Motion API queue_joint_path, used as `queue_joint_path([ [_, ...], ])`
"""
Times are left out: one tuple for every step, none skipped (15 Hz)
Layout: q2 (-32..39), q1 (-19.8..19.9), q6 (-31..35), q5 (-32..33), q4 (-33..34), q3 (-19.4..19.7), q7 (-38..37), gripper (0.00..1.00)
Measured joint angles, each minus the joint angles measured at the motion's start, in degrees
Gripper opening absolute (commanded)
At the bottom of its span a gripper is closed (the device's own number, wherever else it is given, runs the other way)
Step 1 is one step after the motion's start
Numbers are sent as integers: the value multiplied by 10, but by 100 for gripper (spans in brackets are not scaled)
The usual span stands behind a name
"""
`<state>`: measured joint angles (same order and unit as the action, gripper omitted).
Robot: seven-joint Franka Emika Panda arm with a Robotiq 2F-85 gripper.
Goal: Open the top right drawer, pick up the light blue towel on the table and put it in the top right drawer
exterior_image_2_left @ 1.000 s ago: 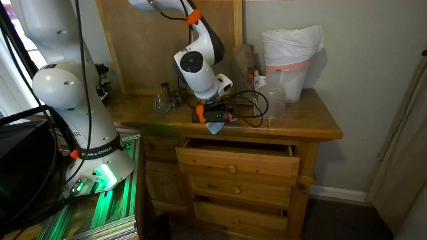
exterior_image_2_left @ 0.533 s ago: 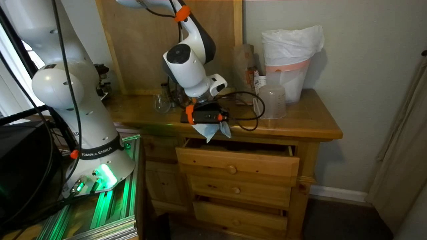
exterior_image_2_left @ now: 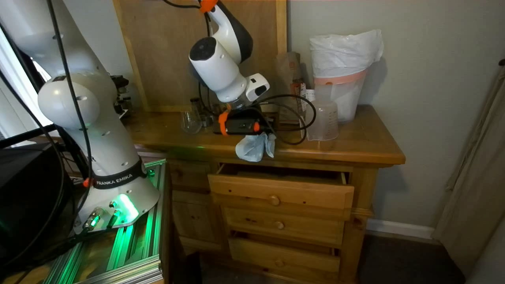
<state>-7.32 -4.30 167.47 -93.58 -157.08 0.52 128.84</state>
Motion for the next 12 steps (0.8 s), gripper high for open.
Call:
queue_joint_path([
  [-6,-2,10,0,0,-4,-9,4],
  [-9,-5,22,0,0,-9,-20,4],
  [-9,-9,35,0,0,-15,-34,4],
  [-8,-12,52,0,-1,-21,-48,4],
  [-5,-16,68,1,-1,-27,-64,4],
  [-2,-20,83,2,-2,-34,-81,4],
  [4,-24,93,3,-2,-39,-98,4],
  [12,-27,100,6,-3,-44,-113,4],
  [21,-30,103,11,-3,-48,-127,4],
  [32,-32,103,21,-3,-51,-141,5],
  [44,-33,100,30,-3,-53,-153,13],
  [53,-34,94,37,-3,-54,-162,13],
])
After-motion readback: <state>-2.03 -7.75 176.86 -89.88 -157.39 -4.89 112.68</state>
